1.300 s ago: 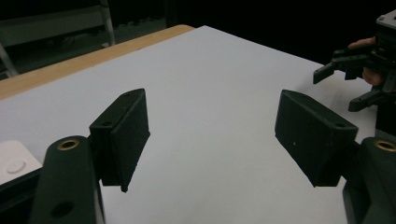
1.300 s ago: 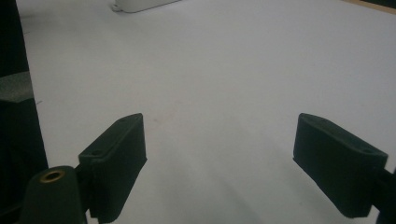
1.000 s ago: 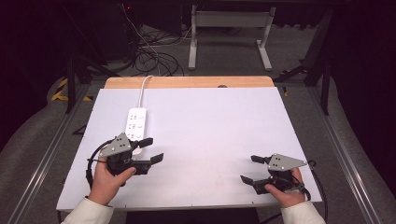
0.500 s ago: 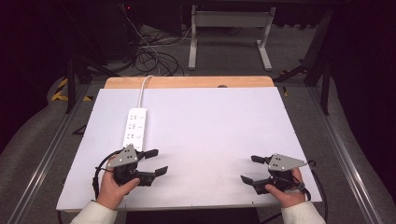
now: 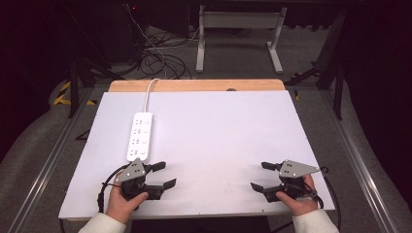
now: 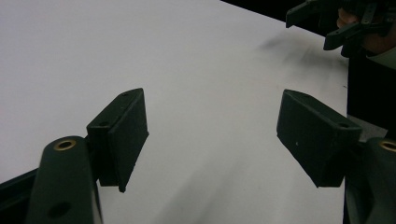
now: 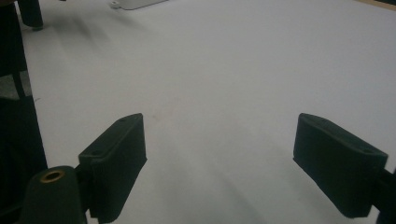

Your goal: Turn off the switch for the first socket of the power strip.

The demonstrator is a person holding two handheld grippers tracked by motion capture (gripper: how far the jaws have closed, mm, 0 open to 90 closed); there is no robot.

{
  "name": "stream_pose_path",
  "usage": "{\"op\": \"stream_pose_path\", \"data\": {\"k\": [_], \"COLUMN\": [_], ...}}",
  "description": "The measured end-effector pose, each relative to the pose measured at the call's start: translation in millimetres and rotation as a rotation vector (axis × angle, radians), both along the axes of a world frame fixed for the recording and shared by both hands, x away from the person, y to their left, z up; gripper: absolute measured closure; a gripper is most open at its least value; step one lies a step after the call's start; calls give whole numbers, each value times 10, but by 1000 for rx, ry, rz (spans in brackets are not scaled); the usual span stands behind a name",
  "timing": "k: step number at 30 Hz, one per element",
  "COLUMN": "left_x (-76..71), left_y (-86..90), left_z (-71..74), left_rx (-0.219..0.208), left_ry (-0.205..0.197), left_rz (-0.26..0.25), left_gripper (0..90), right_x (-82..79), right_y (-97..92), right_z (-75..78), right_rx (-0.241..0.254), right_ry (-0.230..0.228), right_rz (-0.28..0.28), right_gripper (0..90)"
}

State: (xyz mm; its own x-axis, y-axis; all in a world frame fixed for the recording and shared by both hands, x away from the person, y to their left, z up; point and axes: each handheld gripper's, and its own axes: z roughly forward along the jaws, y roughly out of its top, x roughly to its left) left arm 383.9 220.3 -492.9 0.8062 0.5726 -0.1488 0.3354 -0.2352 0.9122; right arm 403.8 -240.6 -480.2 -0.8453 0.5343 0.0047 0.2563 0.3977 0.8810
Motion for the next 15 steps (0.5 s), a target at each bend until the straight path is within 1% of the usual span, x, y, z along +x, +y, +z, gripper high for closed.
{"op": "stream_pose_path", "data": {"k": [2, 5, 7, 8, 12, 13, 15], "left_x": [3, 1, 6, 5, -1, -2, -10], "left_y": [-11, -10, 7, 15, 29, 28, 29], "left_z": [-13, 1, 7, 9, 23, 28, 40], "left_rx": [1, 13, 35, 41, 48, 56, 66], "left_ry": [-1, -24, -47, -51, -57, -58, -47], "left_rz": [-5, -5, 2, 3, 8, 8, 5], "left_gripper": [260, 260, 261, 261, 256, 251, 238], "right_x": [1, -1, 0, 1, 2, 2, 7], "right_y": [0, -1, -2, -2, -4, -4, -4], "right_z": [-1, -1, -2, -2, -1, 0, 0], "right_rx": [3, 4, 3, 3, 3, 4, 3], "right_ry": [2, 3, 3, 3, 2, 2, 2], "right_rz": [2, 3, 2, 2, 1, 1, -1], "right_gripper": [178, 178, 178, 177, 177, 176, 175]}}
